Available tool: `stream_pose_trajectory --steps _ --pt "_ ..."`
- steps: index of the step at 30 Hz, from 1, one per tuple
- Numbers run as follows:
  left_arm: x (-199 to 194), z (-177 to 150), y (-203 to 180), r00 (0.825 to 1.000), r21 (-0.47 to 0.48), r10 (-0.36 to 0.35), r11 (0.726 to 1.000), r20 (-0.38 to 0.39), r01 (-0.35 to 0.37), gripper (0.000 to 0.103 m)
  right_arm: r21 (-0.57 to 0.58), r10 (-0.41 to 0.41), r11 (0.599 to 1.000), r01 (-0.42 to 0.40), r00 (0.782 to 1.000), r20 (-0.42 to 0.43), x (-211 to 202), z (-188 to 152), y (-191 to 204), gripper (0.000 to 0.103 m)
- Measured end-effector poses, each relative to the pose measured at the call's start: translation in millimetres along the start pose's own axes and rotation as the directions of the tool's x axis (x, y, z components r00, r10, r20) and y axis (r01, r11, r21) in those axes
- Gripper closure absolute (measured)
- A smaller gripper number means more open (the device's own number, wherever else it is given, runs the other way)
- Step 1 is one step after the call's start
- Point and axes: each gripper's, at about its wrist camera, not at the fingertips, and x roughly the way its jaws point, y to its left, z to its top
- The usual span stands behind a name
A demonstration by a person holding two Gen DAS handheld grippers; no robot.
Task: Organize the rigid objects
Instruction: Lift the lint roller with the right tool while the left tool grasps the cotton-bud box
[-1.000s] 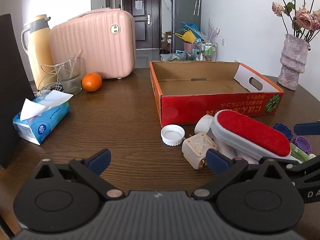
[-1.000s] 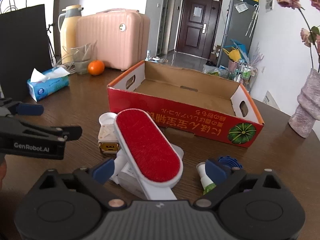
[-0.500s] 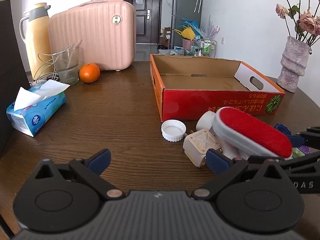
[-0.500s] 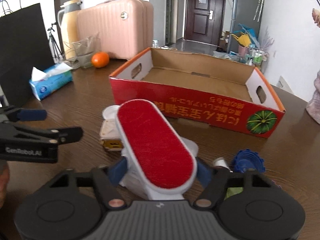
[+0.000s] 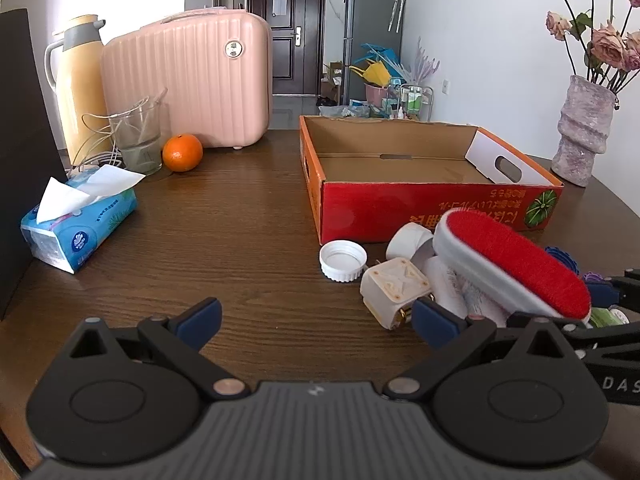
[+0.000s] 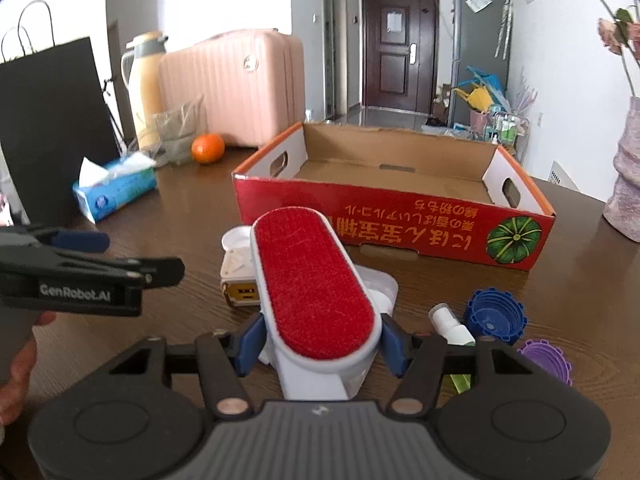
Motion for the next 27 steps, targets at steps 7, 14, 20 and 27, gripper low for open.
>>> stream_pose_trajectory --steps 7,14,20,27 --pt "-5 -6 -13 1.000 0.012 -0.003 1.000 -0.005 0.003 0.000 0.041 -0.024 0.999 0.021 0.997 0.067 -20 -7 -12 0.044" --pt "-4 -3 -42 1.000 0.041 -0.012 0.999 -0.016 0.013 0.000 0.057 -0.060 0.997 0.054 0.991 0.117 -35 -16 -33 0.044" --pt "-2 4 -73 1.000 0.063 -0.017 0.998 -0.006 0.017 0.000 0.065 -0.094 0.994 0.085 0.984 0.152 -47 -23 -59 0.044" --pt "10 7 -106 1.000 0.083 -0.013 0.996 -0.020 0.015 0.000 0.055 -0.138 0.990 0.130 0.974 0.179 -54 -30 -87 0.044"
